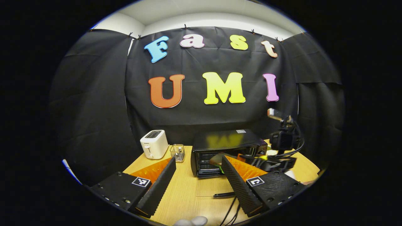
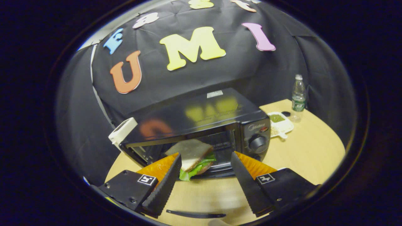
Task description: Open the electric oven with the left hand, put the food in, and close the electric oven.
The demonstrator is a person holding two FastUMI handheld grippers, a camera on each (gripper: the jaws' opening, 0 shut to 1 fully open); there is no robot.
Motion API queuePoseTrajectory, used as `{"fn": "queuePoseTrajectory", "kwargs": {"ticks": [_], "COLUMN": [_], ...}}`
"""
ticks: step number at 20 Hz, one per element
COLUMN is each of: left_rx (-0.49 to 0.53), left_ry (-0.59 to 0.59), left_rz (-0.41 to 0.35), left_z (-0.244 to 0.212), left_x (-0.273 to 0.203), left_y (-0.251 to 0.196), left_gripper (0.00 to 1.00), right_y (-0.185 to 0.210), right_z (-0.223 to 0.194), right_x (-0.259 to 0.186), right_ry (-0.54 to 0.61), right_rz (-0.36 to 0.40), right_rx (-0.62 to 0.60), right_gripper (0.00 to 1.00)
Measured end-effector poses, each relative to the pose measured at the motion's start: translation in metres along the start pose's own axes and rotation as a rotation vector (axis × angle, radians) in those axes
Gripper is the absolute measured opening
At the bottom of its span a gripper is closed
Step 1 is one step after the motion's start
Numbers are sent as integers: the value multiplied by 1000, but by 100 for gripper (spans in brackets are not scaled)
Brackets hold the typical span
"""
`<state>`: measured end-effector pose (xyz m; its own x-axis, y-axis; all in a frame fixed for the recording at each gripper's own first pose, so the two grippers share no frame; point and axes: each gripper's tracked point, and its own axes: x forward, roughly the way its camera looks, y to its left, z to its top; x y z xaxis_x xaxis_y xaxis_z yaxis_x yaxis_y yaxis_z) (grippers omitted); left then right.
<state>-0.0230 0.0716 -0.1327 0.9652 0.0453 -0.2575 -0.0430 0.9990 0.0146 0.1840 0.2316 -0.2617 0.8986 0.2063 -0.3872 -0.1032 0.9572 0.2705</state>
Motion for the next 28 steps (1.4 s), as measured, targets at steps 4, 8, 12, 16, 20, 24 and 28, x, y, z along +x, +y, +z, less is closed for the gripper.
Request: {"fn": "queuePoseTrajectory", "kwargs": {"ticks": [4, 8, 12, 16, 20, 24, 28], "left_rx": [16, 25, 31, -29, -66, -54, -45], "left_ry": [10, 42, 93, 186, 306, 387, 449], "left_rz": [-7, -36, -69, -110, -111, -129, -156], "left_z": [-7, -25, -53, -95, -145, -189, -222], "left_x": [4, 11, 16, 24, 35, 44, 54], "left_y": [-6, -22, -45, -69, -87, -104, -120], "left_gripper": [95, 95, 95, 96, 96, 95, 95], "right_y": [-32, -70, -111, -149, -173, -189, -199], "right_z": [43, 83, 113, 133, 140, 139, 137], "right_x": [-66, -128, -183, -227, -260, -278, -287], "right_ry": [-78, -155, -211, -253, -271, -266, -255], "right_rz": [-9, -61, -124, -198, -253, -293, -321], "right_rx": [-119, -149, -130, -131, -139, -143, -145], "right_gripper": [100, 90, 89, 89, 90, 90, 90]}}
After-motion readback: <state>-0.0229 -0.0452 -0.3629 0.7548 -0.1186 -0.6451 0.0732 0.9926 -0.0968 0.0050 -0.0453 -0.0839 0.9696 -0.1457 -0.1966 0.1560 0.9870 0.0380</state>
